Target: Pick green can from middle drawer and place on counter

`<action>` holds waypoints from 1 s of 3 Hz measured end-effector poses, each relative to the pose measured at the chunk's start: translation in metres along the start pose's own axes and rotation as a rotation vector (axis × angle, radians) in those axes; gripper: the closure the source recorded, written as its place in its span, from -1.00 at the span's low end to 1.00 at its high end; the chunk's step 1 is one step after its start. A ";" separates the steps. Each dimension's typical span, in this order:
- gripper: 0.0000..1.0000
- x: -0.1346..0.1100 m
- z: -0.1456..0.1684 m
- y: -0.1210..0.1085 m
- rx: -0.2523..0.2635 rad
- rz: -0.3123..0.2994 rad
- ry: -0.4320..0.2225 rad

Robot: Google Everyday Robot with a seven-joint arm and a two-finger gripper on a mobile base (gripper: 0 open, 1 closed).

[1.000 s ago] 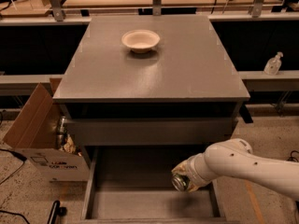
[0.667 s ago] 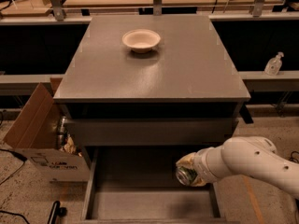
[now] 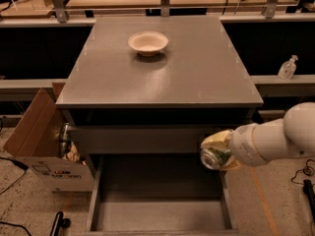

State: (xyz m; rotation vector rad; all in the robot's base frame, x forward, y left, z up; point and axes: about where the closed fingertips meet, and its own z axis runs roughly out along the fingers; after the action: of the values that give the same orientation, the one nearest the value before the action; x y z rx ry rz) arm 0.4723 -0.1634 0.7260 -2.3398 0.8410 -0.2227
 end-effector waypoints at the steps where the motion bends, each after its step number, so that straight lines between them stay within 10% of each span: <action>1: 0.32 0.015 -0.046 -0.034 -0.008 -0.089 0.028; 3: 0.28 0.056 -0.098 -0.121 -0.096 -0.215 0.102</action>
Offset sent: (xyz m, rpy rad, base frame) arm 0.0694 -0.0248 0.1757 -0.2090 -0.1391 0.1110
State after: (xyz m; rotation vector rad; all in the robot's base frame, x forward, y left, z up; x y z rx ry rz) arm 0.5435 -0.1763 0.8751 -2.5279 0.6599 -0.4026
